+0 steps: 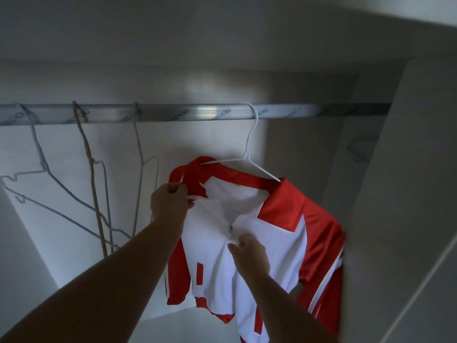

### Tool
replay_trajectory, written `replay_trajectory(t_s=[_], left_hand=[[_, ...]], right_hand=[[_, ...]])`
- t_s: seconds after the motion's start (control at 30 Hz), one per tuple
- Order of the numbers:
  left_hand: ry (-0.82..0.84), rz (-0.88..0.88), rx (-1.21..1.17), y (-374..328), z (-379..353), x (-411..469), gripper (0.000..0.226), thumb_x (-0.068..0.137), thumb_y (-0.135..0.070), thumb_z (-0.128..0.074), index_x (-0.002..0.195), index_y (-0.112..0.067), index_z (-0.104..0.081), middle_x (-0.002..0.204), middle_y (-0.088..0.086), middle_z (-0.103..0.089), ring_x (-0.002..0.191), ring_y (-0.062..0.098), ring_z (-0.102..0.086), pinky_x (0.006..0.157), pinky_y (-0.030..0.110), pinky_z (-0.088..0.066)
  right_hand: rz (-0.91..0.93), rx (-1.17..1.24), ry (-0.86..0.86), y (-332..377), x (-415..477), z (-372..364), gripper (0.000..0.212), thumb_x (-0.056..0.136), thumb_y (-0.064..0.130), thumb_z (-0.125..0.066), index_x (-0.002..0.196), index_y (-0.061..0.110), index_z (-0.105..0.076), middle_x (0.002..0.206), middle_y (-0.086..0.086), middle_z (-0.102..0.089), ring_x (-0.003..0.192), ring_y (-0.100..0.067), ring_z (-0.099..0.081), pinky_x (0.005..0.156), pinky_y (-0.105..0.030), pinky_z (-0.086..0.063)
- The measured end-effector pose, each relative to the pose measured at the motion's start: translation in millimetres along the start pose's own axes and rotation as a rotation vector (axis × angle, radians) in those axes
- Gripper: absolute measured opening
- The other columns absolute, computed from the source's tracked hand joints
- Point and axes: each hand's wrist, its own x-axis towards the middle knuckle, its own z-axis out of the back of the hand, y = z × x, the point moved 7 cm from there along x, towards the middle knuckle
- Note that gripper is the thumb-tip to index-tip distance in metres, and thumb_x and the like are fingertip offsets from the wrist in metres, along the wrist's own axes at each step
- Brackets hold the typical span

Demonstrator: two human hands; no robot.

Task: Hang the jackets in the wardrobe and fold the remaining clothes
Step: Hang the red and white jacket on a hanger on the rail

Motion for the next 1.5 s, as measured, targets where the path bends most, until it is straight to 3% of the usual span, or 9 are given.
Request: replay_trajectory(t_s=[0.17,0.3,0.47,0.57,0.77,0.9,1.0,1.3,1.5], left_hand=[[0.022,-0.009,-0.053,-10.4,4.4,1.2,0.014,0.092,-0.005,-0.055,0.082,-0.012,-0.060,0.086,0.009,-0.064,0.073,0.021,-0.065,0.067,0.028,-0.055],[0.068,-0.026,-0.067,-17.6,7.8,-0.1,0.016,0.093,-0.005,-0.055,0.080,-0.013,-0.060,0.084,0.008,-0.064,0.070,0.019,-0.064,0.066,0.028,-0.055],[0.090,0.105,-0.163,9.5,14.8,-1.5,0.019,0.094,-0.005,-0.048,0.081,-0.008,-0.061,0.073,0.010,-0.063,0.063,0.020,-0.063,0.061,0.031,-0.055],[0.118,0.112,0.133,65.0,17.0,-13.7,0.014,0.095,-0.007,-0.049,0.089,-0.006,-0.062,0.073,0.008,-0.063,0.062,0.018,-0.061,0.057,0.027,-0.052],[0.319,-0.341,0.860,123.9,-18.4,-53.0,0.013,0.092,-0.030,-0.059,0.098,-0.019,-0.061,0.098,-0.007,-0.066,0.083,0.003,-0.060,0.081,0.014,-0.051],[0.305,-0.436,1.026,137.5,-40.3,-78.3,0.041,0.085,-0.062,-0.053,0.108,-0.028,-0.056,0.107,-0.017,-0.059,0.093,0.001,-0.058,0.087,0.013,-0.048],[0.215,-0.476,1.034,133.8,-48.9,-82.0,0.040,0.092,-0.055,-0.045,0.115,-0.026,-0.061,0.112,-0.014,-0.066,0.097,0.001,-0.062,0.088,0.013,-0.045],[0.296,-0.384,1.078,144.2,-43.7,-99.3,0.027,0.093,-0.050,-0.049,0.096,-0.028,-0.064,0.094,-0.015,-0.069,0.077,0.001,-0.062,0.078,0.010,-0.048],[0.304,-0.301,1.092,153.1,-32.9,-111.0,0.027,0.092,-0.047,-0.052,0.100,-0.025,-0.066,0.097,-0.013,-0.070,0.084,0.003,-0.065,0.081,0.013,-0.050]], right_hand=[[-0.164,0.153,-0.181,13.3,1.3,-11.3,0.028,0.089,0.048,-0.058,0.104,0.025,-0.063,0.097,0.009,-0.067,0.088,-0.012,-0.063,0.071,-0.025,-0.050],[-0.115,0.145,-0.277,25.5,-2.8,-9.2,0.013,0.094,0.032,-0.054,0.100,0.032,-0.066,0.088,0.014,-0.065,0.074,-0.007,-0.057,0.060,-0.018,-0.042],[-0.031,0.161,-0.094,26.1,-7.9,-24.5,0.022,0.094,0.025,-0.050,0.082,0.015,-0.065,0.074,0.003,-0.065,0.069,-0.014,-0.061,0.064,-0.027,-0.052],[0.029,0.370,0.063,30.1,-8.5,-14.0,0.022,0.093,0.016,-0.053,0.076,0.010,-0.066,0.069,0.002,-0.064,0.062,-0.008,-0.060,0.059,-0.017,-0.050],[-0.045,0.373,0.355,34.1,-10.2,16.2,0.024,0.084,0.008,-0.064,0.061,0.015,-0.064,0.040,0.014,-0.050,0.036,-0.002,-0.042,0.043,-0.015,-0.035],[-0.242,0.372,0.482,29.2,-19.2,23.2,0.047,0.088,0.014,-0.064,0.041,0.016,-0.060,0.034,0.008,-0.041,0.027,-0.004,-0.030,0.036,-0.015,-0.027],[-0.311,0.435,0.533,28.7,-28.0,25.5,0.034,0.091,0.010,-0.057,0.057,0.008,-0.061,0.039,0.004,-0.041,0.031,-0.005,-0.026,0.034,-0.014,-0.022],[-0.283,0.894,0.331,51.9,-31.5,55.4,0.028,0.093,0.006,-0.048,0.067,0.009,-0.057,0.050,0.003,-0.043,0.033,-0.004,-0.030,0.034,-0.015,-0.021],[-0.105,1.106,0.118,104.5,-30.0,103.9,0.024,0.093,0.004,-0.050,0.070,0.007,-0.058,0.053,0.000,-0.051,0.033,-0.004,-0.040,0.032,-0.015,-0.029]])
